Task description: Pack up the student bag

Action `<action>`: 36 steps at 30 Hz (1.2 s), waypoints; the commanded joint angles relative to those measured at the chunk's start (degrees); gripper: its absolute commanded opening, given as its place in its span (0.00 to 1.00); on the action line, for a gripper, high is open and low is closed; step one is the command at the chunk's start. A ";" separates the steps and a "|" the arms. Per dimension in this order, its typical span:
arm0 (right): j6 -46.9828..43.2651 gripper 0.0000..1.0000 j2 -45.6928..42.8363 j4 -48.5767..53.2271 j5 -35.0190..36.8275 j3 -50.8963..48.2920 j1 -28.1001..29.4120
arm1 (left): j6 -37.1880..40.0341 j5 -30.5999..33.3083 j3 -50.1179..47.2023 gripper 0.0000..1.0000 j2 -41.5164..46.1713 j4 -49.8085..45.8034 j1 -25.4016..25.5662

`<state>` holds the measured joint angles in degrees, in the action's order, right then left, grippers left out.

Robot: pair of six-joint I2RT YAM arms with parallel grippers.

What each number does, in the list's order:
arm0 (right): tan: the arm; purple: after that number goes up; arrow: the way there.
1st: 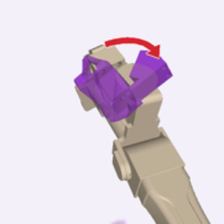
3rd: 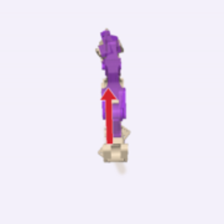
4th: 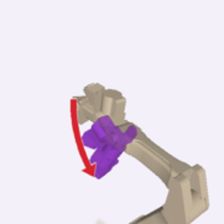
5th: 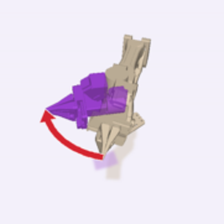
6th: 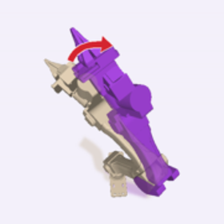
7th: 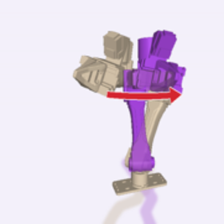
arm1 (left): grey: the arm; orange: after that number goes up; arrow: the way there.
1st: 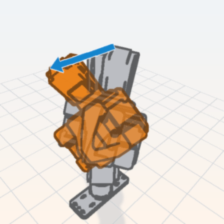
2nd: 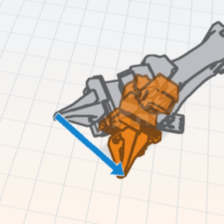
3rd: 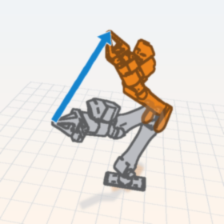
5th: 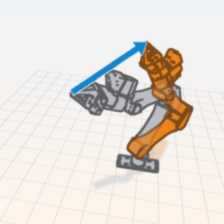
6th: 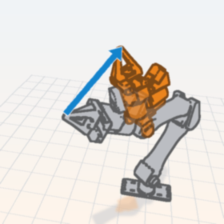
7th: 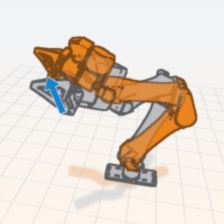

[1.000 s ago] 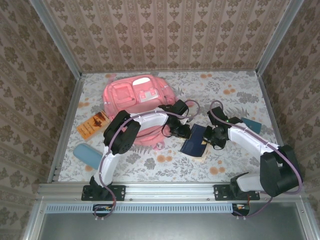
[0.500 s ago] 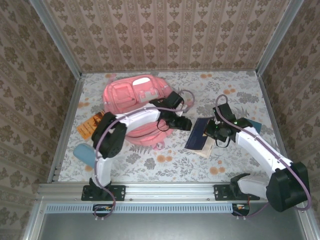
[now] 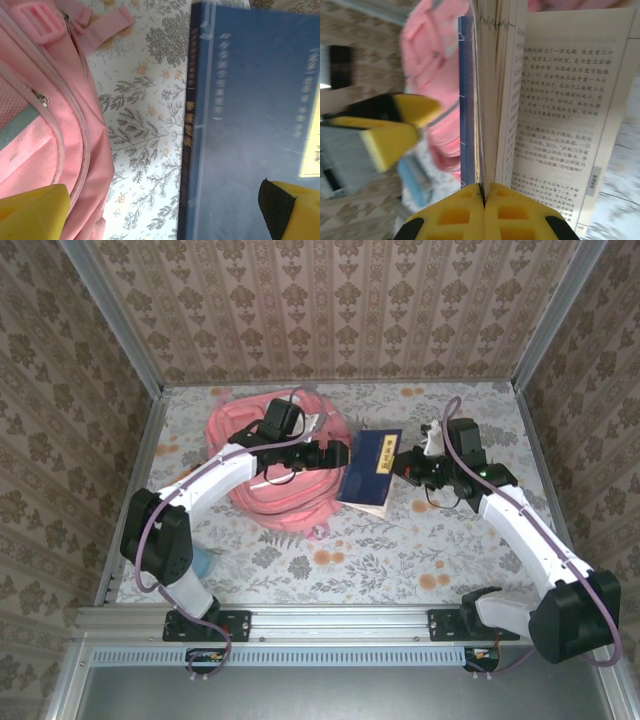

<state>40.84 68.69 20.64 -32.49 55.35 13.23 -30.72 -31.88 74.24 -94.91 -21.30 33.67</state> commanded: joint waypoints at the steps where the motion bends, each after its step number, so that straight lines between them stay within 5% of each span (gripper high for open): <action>1: 2.41 0.00 2.42 -9.95 -13.84 2.82 0.04 | -4.12 -11.77 -1.87 1.00 2.02 6.66 -1.73; 8: 5.46 0.00 5.95 -15.75 -18.98 4.08 0.16 | -9.82 -19.82 -3.40 0.97 2.37 15.46 -2.73; 19: 1.23 0.01 7.44 -8.50 -14.86 5.79 0.06 | -11.65 -22.18 -4.91 0.36 3.04 19.07 -4.70; 24: 1.35 0.29 7.02 -5.87 -8.44 5.37 0.09 | -12.06 -20.86 -5.40 0.05 4.53 19.23 -5.52; 30: 10.80 0.69 2.91 -16.54 -0.87 -2.41 0.99 | -15.79 -13.86 -7.19 0.01 8.52 21.16 -7.95; 36: 25.35 0.89 3.02 -37.22 3.42 -10.27 7.43 | -23.82 -5.74 -9.19 0.02 10.78 27.23 -11.14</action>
<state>57.25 71.70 -3.62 -33.30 47.00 17.52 -48.99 -42.50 65.47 -86.48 -0.67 23.31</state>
